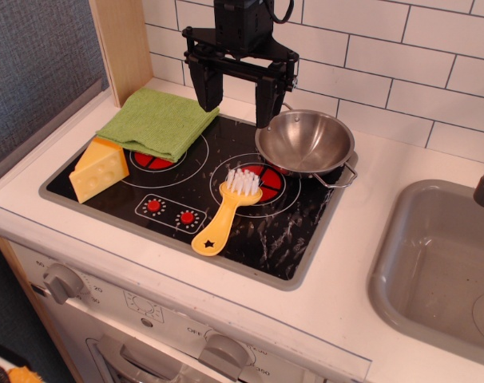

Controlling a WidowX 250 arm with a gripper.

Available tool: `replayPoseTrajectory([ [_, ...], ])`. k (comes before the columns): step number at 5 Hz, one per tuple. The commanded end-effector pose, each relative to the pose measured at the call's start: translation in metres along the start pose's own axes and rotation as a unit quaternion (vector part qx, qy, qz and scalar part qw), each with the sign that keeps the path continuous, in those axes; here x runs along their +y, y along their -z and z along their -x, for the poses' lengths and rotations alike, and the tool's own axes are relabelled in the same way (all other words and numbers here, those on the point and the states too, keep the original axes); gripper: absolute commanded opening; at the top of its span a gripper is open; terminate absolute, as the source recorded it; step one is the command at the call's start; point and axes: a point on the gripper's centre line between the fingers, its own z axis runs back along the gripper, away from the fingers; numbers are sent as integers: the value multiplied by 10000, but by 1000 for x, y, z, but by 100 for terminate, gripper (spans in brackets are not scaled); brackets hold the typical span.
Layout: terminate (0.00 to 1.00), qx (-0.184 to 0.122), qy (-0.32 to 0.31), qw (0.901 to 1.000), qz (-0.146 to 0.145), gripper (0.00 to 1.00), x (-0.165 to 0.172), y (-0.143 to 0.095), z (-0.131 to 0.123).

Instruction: Place the cheese in the pot.

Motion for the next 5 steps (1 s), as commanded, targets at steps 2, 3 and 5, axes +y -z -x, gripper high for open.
replayPoseTrajectory([
  [2, 0, -174, -17, 9997, -193, 100, 18, -5, 9],
  [3, 0, -192, 2, 9995, -237, 100, 37, -8, 18],
  [5, 0, -251, -87, 9996, -50, 100, 91, -2, 59],
])
